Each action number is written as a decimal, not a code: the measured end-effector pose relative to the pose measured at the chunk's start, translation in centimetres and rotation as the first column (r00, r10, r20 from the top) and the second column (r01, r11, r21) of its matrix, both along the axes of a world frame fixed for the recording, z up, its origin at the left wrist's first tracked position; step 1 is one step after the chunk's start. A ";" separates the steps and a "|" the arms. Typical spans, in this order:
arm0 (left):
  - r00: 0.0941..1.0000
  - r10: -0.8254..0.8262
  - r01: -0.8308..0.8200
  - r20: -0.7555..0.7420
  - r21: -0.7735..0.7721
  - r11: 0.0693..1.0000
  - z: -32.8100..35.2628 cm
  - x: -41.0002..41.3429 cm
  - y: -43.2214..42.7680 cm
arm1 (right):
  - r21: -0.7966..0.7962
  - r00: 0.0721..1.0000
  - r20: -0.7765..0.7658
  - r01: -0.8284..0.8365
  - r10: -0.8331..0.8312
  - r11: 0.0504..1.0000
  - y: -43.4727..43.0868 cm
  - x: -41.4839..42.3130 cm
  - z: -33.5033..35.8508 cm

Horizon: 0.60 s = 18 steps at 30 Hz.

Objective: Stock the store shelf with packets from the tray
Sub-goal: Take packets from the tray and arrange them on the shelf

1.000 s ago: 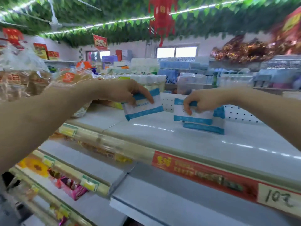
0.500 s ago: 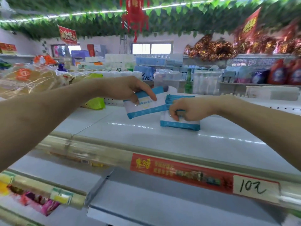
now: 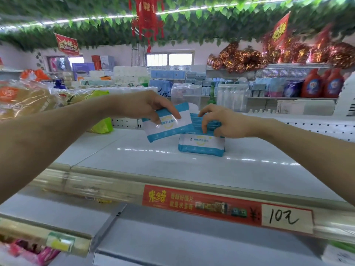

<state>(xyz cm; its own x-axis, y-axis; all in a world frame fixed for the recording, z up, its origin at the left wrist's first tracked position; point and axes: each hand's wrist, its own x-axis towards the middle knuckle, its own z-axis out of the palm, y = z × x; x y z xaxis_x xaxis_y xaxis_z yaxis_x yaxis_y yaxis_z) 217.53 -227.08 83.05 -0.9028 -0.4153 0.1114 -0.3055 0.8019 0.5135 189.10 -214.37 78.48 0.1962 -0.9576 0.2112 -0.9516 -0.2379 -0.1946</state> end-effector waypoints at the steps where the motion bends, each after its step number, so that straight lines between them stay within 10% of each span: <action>1: 1.000 -0.014 0.014 0.000 0.014 1.000 0.0 -0.5 0.2 | -0.010 0.999 0.045 0.030 -0.030 1.000 0.1 -0.7 0.3; 18: 0.991 -0.127 0.131 0.034 -0.148 0.980 -4.9 -9.0 2.4 | -0.134 0.968 -0.003 0.248 -0.251 0.959 3.1 -7.4 1.0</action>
